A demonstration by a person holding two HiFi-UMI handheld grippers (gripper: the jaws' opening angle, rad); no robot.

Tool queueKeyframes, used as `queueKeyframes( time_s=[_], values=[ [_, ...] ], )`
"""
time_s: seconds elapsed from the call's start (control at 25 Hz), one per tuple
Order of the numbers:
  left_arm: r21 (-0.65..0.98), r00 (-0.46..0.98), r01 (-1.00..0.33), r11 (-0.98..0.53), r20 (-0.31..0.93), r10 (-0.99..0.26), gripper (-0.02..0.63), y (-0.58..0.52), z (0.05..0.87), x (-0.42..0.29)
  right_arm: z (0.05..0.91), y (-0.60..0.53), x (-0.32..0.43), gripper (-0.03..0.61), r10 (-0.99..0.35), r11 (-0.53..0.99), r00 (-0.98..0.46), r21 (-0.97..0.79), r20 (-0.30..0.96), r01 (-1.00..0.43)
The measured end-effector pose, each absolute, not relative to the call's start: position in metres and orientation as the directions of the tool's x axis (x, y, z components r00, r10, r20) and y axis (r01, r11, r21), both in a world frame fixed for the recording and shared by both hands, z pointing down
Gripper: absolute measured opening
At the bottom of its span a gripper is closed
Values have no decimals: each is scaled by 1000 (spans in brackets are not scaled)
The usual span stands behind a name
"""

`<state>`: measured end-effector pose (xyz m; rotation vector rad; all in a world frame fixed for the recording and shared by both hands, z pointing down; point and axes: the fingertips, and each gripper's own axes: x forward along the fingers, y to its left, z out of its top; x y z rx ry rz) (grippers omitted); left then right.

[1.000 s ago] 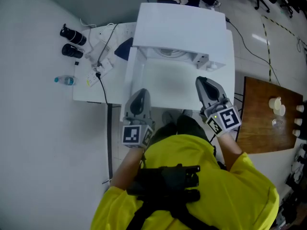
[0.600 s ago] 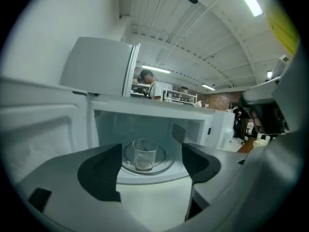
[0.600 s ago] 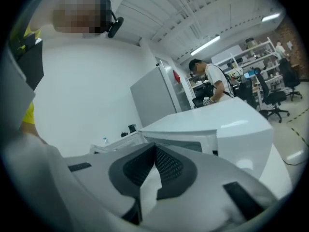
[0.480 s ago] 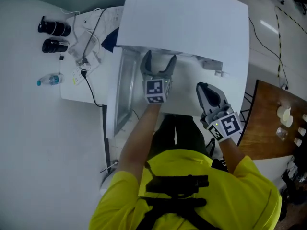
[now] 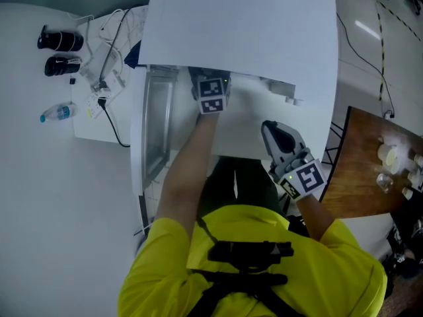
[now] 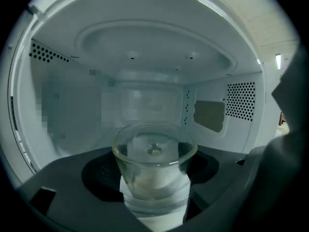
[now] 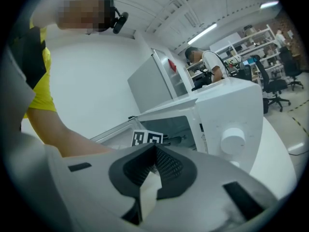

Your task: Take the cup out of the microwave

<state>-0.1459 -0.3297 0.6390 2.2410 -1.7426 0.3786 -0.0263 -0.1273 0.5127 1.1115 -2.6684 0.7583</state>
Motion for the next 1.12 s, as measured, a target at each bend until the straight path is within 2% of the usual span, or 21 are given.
queueKeyframes(
  time_s=[0.32, 0.76, 0.92, 1.12],
  values=[
    [57, 203, -979, -195, 319, -926, 345, -318, 623, -168, 520, -130, -9, 6, -638, 573, -690, -387, 342, -722],
    [3, 237, -967, -254, 364, -901, 347, -179, 605, -178, 516, -118, 6, 6, -689, 526, -648, -391, 325, -755],
    [29, 310, -945, -327, 400, -862, 347, -139, 611, -145, 520, -103, 36, 6, -737, 464, -586, -378, 336, -801],
    [74, 495, -856, -512, 405, -769, 346, -117, 615, -49, 533, -85, 104, 6, -819, 320, -438, -339, 371, -885]
  ],
)
